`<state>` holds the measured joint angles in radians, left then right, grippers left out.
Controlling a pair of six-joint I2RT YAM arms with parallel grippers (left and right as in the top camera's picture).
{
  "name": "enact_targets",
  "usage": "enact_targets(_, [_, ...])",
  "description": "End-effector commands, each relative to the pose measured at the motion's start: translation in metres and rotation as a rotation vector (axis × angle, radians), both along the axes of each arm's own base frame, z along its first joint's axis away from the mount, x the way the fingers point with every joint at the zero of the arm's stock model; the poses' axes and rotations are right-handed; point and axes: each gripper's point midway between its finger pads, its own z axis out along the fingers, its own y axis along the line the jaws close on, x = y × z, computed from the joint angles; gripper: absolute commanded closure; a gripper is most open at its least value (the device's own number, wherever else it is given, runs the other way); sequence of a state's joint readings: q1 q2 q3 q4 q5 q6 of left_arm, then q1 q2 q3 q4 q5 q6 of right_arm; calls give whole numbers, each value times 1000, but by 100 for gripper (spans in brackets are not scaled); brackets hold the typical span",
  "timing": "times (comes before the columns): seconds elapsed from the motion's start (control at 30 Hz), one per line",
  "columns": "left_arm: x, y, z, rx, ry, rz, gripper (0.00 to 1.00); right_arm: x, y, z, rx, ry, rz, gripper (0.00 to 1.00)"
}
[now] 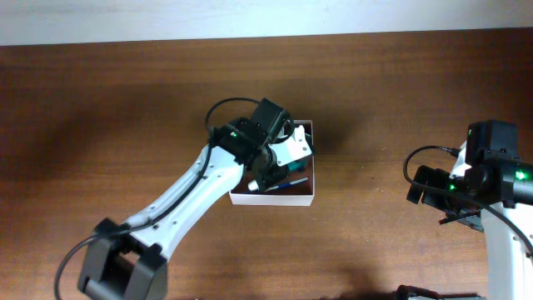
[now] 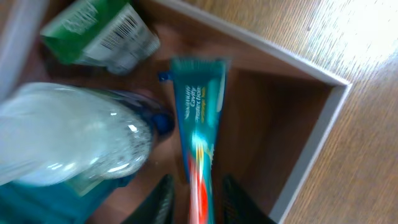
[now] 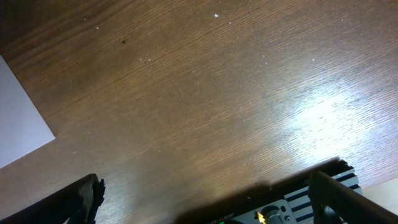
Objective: Pack container
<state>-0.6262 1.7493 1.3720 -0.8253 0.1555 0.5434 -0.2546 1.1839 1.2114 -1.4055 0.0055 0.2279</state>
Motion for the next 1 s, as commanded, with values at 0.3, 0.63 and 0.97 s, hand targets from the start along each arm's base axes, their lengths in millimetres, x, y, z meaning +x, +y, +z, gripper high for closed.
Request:
enact_targets(0.3, [10, 20, 80, -20, -171, 94, 19, 2, 1, 0, 15, -10, 3, 2])
enact_targets(0.63, [47, 168, 136, -121, -221, 796, 1, 36, 43, 7, -1, -122, 231, 2])
enact_targets(0.97, [63, 275, 117, -224, -114, 1387, 1, 104, 80, -11, -58, -213, 381, 2])
